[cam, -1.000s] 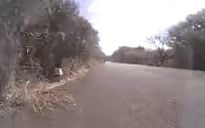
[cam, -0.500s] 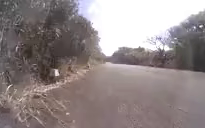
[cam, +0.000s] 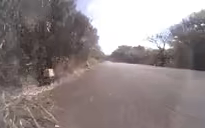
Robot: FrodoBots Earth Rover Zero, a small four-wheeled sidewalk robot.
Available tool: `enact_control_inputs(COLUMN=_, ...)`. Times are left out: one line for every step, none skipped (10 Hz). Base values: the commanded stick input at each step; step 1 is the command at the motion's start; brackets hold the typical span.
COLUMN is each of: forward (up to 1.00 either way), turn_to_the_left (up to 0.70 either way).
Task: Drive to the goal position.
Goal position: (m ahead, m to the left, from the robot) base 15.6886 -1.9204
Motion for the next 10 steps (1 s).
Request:
enact_control_inputs(forward=0.50, turn_to_the_left=0.00)
enact_control_inputs(forward=0.50, turn_to_the_left=0.00)
enact_control_inputs(forward=0.50, turn_to_the_left=0.00)
enact_control_inputs(forward=0.50, turn_to_the_left=0.00)
enact_control_inputs(forward=0.50, turn_to_the_left=0.00)
enact_control_inputs(forward=0.50, turn_to_the_left=0.00)
enact_control_inputs(forward=0.50, turn_to_the_left=0.00)
enact_control_inputs(forward=0.50, turn_to_the_left=0.00)
enact_control_inputs(forward=0.50, turn_to_the_left=0.00)
enact_control_inputs(forward=0.50, turn_to_the_left=0.00)
